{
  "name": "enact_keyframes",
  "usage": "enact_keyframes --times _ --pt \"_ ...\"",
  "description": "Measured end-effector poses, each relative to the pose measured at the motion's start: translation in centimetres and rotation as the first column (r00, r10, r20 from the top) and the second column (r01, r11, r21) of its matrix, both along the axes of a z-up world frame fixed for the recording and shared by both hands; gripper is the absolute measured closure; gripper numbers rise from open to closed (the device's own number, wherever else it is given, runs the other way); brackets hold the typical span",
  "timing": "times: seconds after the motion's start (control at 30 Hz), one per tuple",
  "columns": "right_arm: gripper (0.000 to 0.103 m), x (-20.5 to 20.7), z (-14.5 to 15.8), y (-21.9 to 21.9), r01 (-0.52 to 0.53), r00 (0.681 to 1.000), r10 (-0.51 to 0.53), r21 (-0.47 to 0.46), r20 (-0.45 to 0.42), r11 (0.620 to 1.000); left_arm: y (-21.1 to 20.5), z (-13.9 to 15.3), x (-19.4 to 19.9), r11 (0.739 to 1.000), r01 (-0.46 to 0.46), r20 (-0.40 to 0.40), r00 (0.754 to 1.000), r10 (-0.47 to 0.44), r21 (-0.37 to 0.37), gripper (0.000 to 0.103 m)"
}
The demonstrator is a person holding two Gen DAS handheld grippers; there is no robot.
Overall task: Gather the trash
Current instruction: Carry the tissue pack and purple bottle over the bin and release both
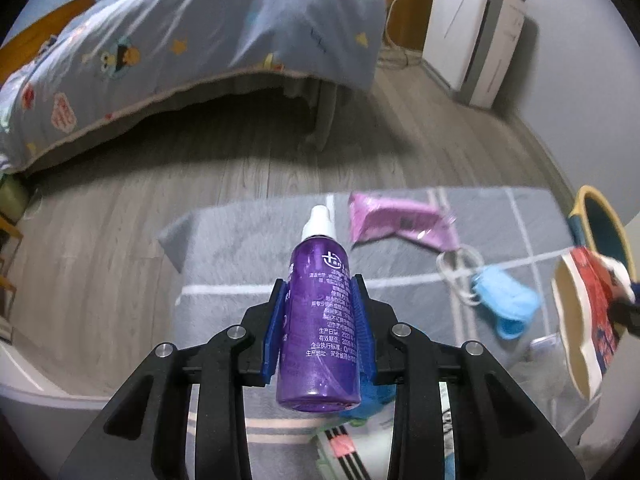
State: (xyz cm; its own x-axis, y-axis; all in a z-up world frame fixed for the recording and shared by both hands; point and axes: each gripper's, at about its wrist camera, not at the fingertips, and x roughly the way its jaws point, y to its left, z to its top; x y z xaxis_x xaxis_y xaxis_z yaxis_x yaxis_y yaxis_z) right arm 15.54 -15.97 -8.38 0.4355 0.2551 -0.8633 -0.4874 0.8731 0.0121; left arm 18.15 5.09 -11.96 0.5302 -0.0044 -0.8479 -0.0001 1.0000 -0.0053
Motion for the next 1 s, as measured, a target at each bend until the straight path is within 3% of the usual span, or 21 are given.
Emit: enact_keyframes --times 0.3,0.57,1.0 --pt "0.087 1.2 3.7 -5.2 0.111 0.99 -0.116 0.062 0.086 0.992 -4.7 5.9 -1.2 0.996 0.071 0.139 0.987 -0.079 0.06 0.07" --pt "0.087 1.5 4.9 -10.7 0.215 0.967 -0.223 0.08 0.121 0.973 -9.9 8.9 -1.2 0.987 0.158 0.203 0.966 -0.16 0.027 0.069" --pt "0.087 2.6 4.3 -21.6 0.408 0.904 -0.418 0.115 0.091 0.906 -21.7 10.6 -1.5 0.928 0.373 0.251 0.897 -0.365 0.018 0.069"
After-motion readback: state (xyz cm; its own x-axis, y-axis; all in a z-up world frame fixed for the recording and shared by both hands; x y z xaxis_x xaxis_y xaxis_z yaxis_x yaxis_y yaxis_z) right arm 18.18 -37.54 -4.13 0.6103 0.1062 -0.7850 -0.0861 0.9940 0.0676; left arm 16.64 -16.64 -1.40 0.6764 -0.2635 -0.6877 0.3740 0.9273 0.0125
